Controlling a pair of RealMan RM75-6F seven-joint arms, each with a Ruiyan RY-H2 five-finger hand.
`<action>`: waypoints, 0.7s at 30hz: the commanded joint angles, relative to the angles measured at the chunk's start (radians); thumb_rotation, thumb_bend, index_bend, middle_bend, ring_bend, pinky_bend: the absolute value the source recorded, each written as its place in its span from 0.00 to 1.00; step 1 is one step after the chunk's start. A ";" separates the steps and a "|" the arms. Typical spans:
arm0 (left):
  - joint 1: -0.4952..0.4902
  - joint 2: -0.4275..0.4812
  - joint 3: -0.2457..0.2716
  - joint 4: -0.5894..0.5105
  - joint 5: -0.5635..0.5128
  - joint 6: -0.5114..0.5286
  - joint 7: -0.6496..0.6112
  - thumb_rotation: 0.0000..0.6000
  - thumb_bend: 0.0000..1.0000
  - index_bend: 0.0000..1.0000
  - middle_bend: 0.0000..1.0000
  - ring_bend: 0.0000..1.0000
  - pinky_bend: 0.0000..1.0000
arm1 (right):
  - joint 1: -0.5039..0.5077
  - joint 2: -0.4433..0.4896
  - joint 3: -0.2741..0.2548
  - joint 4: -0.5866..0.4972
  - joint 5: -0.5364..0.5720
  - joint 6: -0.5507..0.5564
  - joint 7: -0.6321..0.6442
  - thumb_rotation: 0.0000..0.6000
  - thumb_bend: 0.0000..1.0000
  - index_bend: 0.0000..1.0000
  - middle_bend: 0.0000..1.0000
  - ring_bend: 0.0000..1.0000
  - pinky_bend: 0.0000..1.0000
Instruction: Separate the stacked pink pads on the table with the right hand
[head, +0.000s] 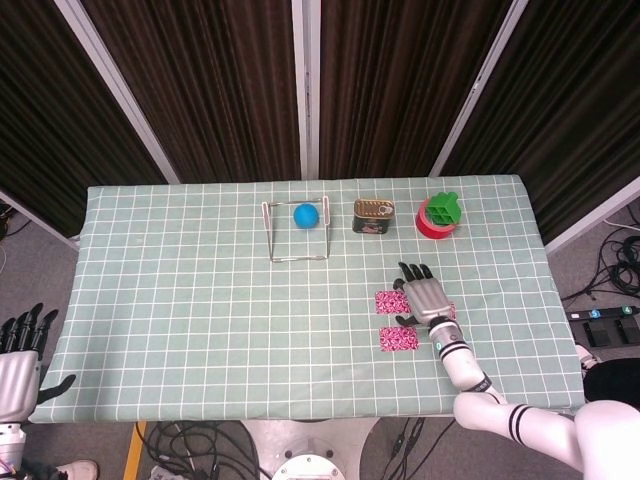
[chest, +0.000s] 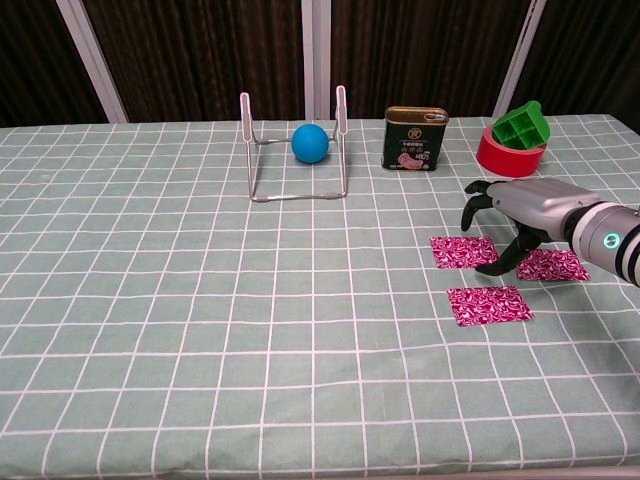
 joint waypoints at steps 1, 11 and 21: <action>0.000 -0.001 0.000 0.002 -0.001 -0.001 0.000 1.00 0.07 0.14 0.05 0.06 0.08 | 0.003 -0.005 -0.002 0.009 0.003 -0.001 -0.002 0.80 0.15 0.30 0.00 0.00 0.00; 0.000 -0.001 0.000 0.002 -0.003 -0.004 0.002 1.00 0.07 0.14 0.05 0.06 0.08 | 0.012 -0.033 -0.003 0.057 0.008 -0.008 0.001 0.80 0.15 0.31 0.00 0.00 0.00; 0.001 0.002 0.000 -0.001 -0.004 -0.002 0.002 1.00 0.07 0.14 0.05 0.06 0.08 | 0.017 -0.047 -0.001 0.084 0.009 -0.014 0.006 0.81 0.15 0.33 0.00 0.00 0.00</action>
